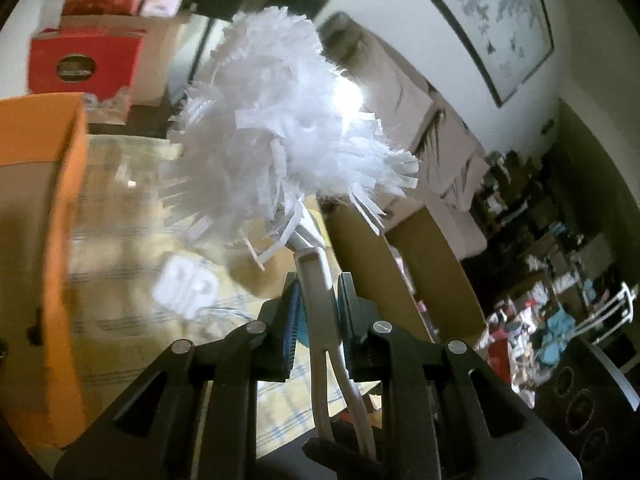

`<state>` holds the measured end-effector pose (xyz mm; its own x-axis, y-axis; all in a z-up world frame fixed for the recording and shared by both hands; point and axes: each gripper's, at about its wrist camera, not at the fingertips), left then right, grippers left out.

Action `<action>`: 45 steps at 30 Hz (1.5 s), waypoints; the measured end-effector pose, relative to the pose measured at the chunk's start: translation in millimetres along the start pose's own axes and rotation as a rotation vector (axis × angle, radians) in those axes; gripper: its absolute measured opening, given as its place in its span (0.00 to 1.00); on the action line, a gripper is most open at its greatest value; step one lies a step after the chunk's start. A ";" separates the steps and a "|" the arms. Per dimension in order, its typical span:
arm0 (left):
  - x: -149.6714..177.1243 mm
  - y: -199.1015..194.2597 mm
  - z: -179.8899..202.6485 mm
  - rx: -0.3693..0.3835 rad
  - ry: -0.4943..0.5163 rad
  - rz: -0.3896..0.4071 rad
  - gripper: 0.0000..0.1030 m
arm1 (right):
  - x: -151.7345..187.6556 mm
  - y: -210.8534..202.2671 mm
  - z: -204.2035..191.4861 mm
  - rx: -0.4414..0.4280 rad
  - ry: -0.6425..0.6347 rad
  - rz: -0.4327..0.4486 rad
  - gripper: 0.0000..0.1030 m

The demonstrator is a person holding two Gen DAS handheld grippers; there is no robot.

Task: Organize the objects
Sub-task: 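Carry the feather duster into the orange box and open the right tool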

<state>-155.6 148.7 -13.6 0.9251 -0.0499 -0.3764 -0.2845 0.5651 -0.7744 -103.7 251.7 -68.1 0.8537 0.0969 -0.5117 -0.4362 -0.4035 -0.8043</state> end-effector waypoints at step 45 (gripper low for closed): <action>56.7 -58.1 -243.1 -0.097 -0.522 0.082 0.37 | -66.2 150.2 -140.4 -0.108 -0.331 -0.247 0.09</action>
<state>-147.7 -87.1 -113.6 0.8937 0.4215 -0.1536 -0.3602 0.4703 -0.8056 -185.7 56.9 -112.6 0.7839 0.4822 -0.3911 -0.1824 -0.4232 -0.8875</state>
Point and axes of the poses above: each gripper's, at about its wrist camera, not at the fingertips, and y roughly the way its jaws point, z to its right, x to its underside, and after that the axes turned 13 degrees about -z, right-handed
